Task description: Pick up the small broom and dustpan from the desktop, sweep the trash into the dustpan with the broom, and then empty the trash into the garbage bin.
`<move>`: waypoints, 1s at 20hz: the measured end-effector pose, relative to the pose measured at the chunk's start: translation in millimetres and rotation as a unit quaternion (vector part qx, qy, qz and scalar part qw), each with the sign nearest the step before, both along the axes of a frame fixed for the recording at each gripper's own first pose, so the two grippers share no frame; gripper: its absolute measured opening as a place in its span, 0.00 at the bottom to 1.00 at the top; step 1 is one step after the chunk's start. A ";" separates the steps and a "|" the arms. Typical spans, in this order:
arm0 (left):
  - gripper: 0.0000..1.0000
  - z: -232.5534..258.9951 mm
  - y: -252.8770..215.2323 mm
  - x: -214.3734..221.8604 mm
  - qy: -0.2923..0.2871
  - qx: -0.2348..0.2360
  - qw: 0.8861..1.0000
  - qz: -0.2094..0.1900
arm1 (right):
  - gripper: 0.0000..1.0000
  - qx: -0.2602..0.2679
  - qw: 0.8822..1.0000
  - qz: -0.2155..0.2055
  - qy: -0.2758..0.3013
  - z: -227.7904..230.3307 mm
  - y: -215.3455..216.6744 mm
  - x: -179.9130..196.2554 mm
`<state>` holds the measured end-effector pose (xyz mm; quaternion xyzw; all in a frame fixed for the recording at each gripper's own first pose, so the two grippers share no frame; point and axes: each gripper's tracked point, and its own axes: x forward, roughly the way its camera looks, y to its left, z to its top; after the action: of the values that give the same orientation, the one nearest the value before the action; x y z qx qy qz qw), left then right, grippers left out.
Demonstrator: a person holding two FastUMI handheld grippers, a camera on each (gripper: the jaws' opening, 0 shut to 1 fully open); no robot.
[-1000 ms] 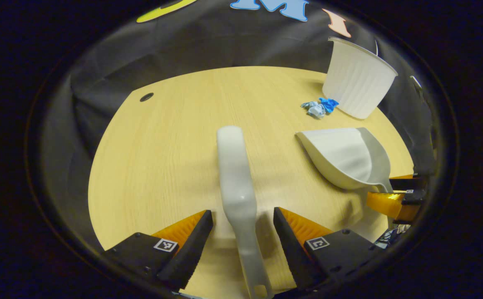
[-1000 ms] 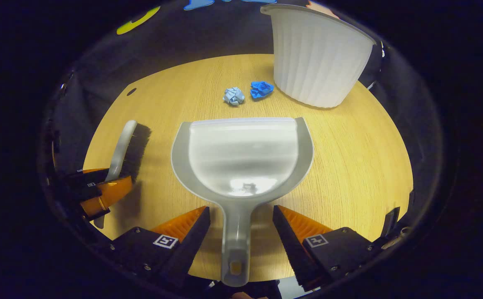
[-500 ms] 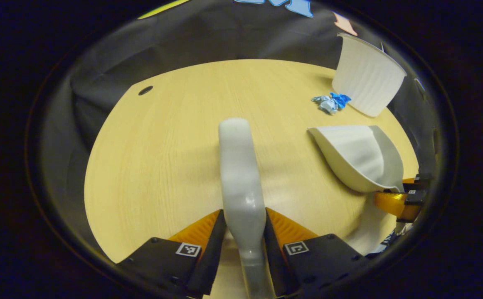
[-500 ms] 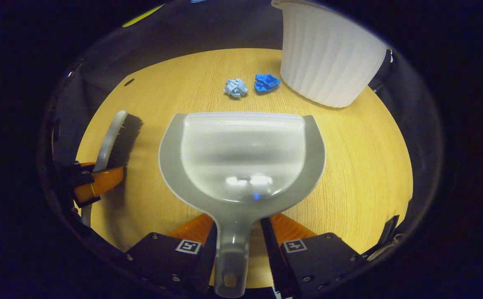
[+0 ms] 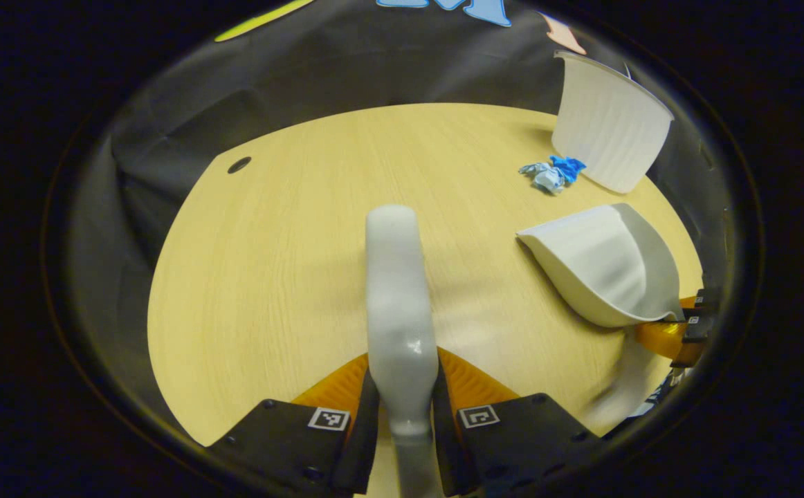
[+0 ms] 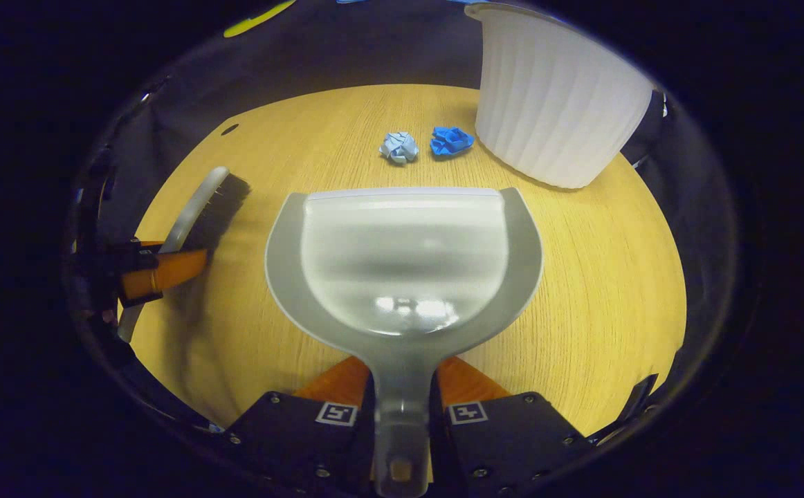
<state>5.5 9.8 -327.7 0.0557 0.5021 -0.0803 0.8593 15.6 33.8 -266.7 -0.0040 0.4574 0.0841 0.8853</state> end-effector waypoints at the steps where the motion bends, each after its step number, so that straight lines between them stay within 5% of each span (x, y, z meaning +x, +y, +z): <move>1: 0.41 1.4 -2.7 4.1 -0.002 0.001 1.000 -0.004 | 0.33 -0.001 1.000 0.007 0.000 -0.2 -2.5 -0.9; 12: 0.43 18.0 -64.9 93.7 -0.050 0.009 0.995 -0.082 | 0.33 0.002 0.998 0.056 -0.002 0.7 -44.1 7.0; 20: 0.41 5.6 -119.2 155.0 -0.062 0.035 0.978 -0.194 | 0.33 -0.004 0.996 0.092 -0.001 1.7 -65.5 17.4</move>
<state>160.5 -109.4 -322.0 0.1869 0.4302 -0.2247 0.8541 32.9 -31.8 -265.1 -0.0500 0.4548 0.1634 0.8740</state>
